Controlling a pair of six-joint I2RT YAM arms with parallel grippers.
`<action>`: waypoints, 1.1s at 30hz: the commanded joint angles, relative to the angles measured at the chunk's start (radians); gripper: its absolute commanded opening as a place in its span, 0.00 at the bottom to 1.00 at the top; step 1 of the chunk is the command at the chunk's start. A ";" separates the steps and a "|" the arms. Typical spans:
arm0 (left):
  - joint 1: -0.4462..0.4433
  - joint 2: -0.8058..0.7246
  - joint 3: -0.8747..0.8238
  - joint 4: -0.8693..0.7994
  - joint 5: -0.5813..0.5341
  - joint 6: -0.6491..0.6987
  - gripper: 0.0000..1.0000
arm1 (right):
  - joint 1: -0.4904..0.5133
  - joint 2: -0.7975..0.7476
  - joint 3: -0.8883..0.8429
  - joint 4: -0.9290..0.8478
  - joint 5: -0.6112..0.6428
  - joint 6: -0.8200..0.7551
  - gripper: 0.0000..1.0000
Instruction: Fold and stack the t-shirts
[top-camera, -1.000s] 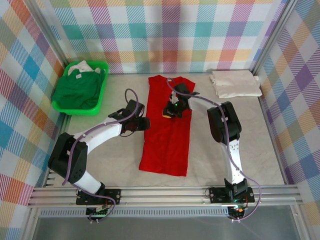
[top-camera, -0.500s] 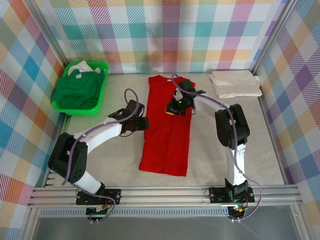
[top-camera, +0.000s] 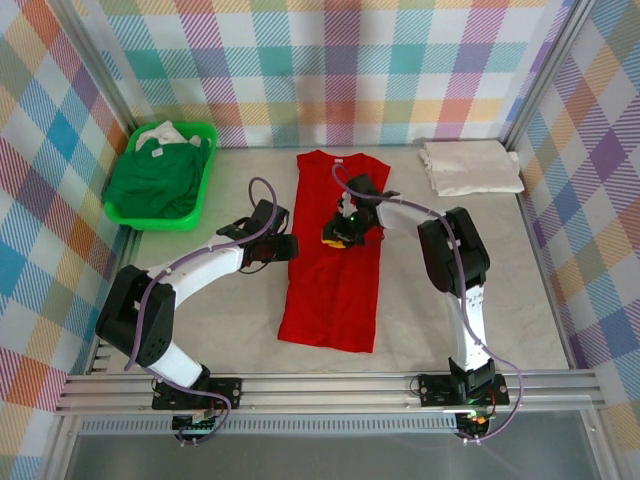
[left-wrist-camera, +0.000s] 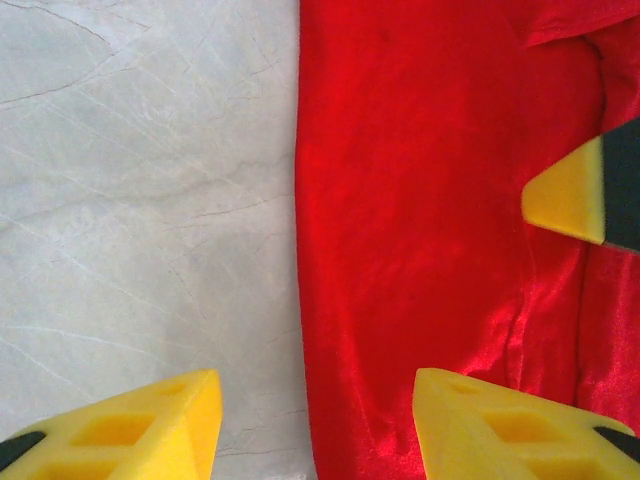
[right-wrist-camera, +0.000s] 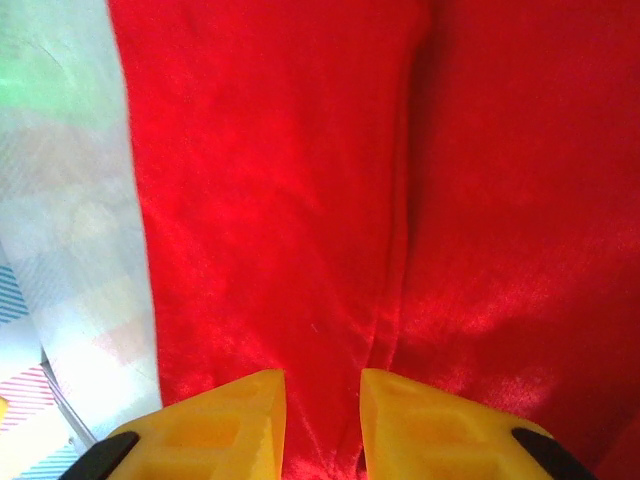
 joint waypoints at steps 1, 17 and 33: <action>-0.008 -0.006 -0.025 -0.023 -0.006 -0.007 0.54 | 0.005 -0.004 -0.035 0.019 -0.001 0.013 0.27; -0.007 -0.003 -0.033 -0.021 -0.016 -0.005 0.54 | 0.025 -0.007 -0.052 0.047 -0.022 0.033 0.26; -0.008 -0.012 -0.041 -0.027 -0.036 -0.007 0.55 | 0.032 0.005 -0.035 0.108 -0.046 0.072 0.02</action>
